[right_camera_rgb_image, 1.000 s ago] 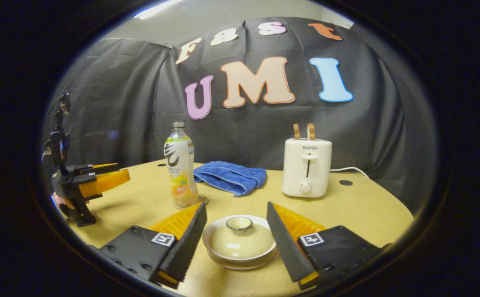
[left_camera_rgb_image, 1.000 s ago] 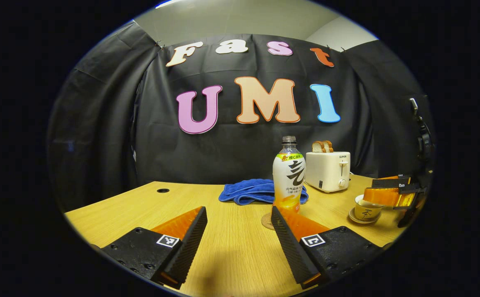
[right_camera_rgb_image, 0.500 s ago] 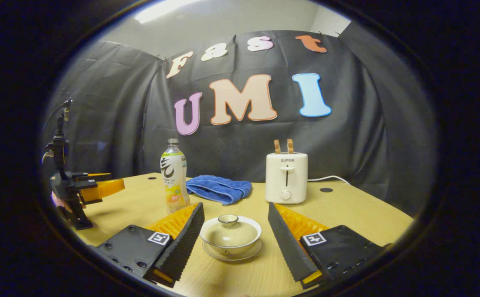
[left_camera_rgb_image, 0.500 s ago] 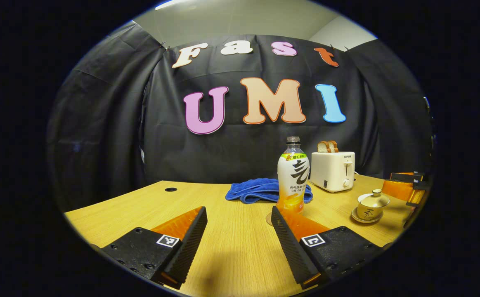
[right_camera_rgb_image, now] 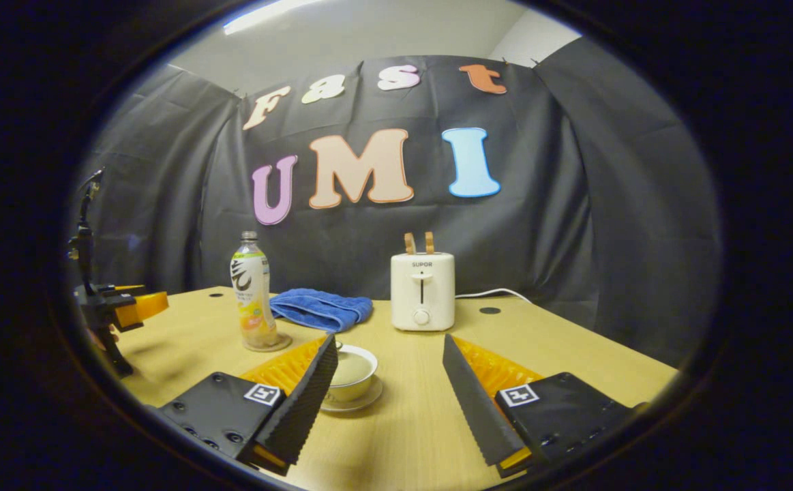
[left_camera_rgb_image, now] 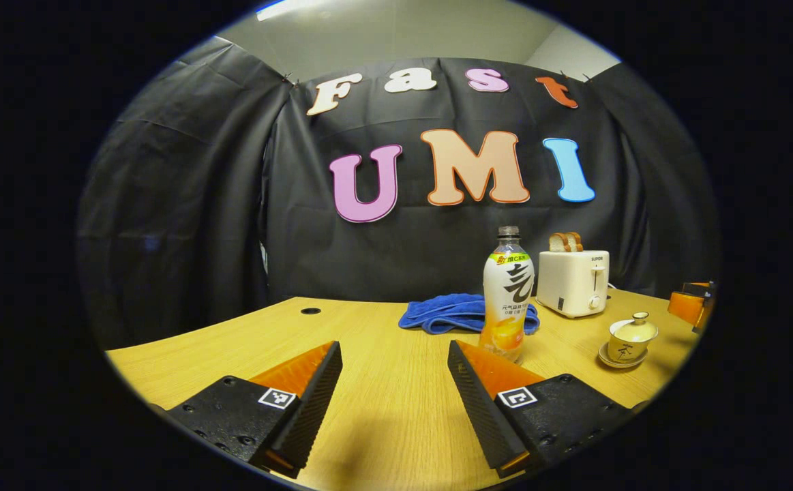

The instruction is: Open the teacup lid with one hand, grasp the water bottle and pour water into the teacup with the other hand; after pouring, place the water bottle on the coaster and then close the teacup lid.

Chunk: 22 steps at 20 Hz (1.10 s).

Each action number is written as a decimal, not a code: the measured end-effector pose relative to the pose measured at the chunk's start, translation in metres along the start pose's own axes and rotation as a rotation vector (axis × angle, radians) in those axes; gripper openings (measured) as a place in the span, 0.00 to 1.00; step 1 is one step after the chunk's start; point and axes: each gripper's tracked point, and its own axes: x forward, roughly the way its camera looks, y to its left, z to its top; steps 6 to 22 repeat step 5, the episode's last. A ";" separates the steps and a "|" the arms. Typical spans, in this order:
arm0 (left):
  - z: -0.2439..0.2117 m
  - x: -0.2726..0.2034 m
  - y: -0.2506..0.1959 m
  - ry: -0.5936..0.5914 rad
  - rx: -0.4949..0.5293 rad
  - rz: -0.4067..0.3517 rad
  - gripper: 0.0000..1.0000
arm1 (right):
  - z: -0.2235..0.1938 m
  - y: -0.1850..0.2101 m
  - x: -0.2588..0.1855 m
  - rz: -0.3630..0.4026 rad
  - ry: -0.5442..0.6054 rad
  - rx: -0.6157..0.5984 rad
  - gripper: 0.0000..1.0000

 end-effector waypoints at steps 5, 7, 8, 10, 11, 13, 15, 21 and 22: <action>0.001 -0.005 0.005 0.000 0.001 0.032 0.91 | 0.000 0.000 0.000 0.000 0.000 0.000 0.94; 0.001 -0.005 0.005 0.000 0.001 0.032 0.91 | 0.000 0.000 0.000 0.000 0.000 0.000 0.94; 0.001 -0.005 0.005 0.000 0.001 0.032 0.91 | 0.000 0.000 0.000 0.000 0.000 0.000 0.94; 0.001 -0.005 0.005 0.000 0.001 0.032 0.91 | 0.000 0.000 0.000 0.000 0.000 0.000 0.94; 0.001 -0.005 0.005 0.000 0.001 0.032 0.91 | 0.000 0.000 0.000 0.000 0.000 0.000 0.94; 0.001 -0.005 0.005 0.000 0.001 0.032 0.91 | 0.000 0.000 0.000 0.000 0.000 0.000 0.94; 0.001 -0.005 0.005 0.000 0.001 0.032 0.91 | 0.000 0.000 0.000 0.000 0.000 0.000 0.94; 0.001 -0.005 0.005 0.000 0.001 0.032 0.91 | 0.000 0.000 0.000 0.000 0.000 0.000 0.94; 0.001 -0.005 0.005 0.000 0.001 0.032 0.91 | 0.000 0.000 0.000 0.000 0.000 0.000 0.94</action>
